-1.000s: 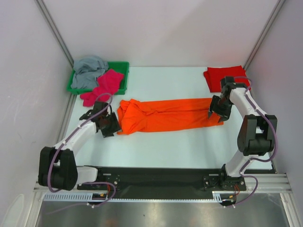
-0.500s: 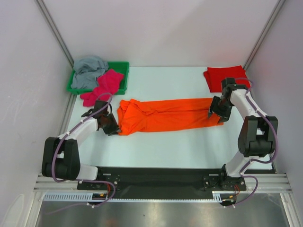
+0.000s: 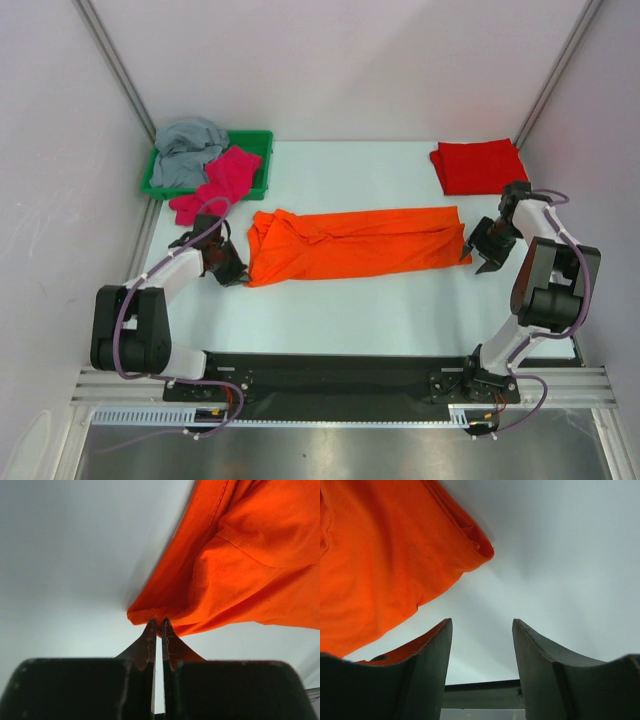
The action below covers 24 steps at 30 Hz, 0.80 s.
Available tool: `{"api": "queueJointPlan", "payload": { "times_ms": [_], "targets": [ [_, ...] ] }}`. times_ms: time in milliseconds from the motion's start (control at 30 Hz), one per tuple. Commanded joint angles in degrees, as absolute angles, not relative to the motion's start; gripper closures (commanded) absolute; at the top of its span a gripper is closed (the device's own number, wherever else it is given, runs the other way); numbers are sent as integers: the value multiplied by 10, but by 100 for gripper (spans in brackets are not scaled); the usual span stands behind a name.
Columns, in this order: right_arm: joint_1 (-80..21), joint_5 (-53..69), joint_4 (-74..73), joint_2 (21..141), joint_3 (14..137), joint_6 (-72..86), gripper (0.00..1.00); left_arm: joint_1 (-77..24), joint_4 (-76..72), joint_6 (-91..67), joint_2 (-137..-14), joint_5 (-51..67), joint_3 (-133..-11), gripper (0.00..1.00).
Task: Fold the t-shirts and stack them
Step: Fold the tshirt
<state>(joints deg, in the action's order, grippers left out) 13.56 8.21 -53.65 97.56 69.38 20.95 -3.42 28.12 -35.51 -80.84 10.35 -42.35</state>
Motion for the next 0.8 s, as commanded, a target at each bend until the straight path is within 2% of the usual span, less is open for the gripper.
{"api": "queueJointPlan", "payload": {
  "times_ms": [0,33,67,133,267,367,700,767],
  "targets": [
    [149,112,-507,991,690,210,43,-28,269,-344,-807,124,-419,94],
    [151,120,-506,997,690,209,43,-28,279,-344,-801,119,-418,83],
    [152,123,-505,998,693,209,43,-28,288,-345,-791,111,-414,56],
    [152,125,-504,1004,696,207,43,-28,305,-352,-750,90,-406,45],
    [154,131,-499,1009,699,206,43,-28,292,-372,-679,110,-370,30],
    [155,134,-497,1013,700,205,43,-29,262,-385,-660,146,-342,26],
    [165,135,-499,1026,706,192,43,-29,204,-395,-738,173,-338,26],
    [166,134,-499,1025,706,192,42,-29,192,-398,-758,174,-345,28]
  ]
}}
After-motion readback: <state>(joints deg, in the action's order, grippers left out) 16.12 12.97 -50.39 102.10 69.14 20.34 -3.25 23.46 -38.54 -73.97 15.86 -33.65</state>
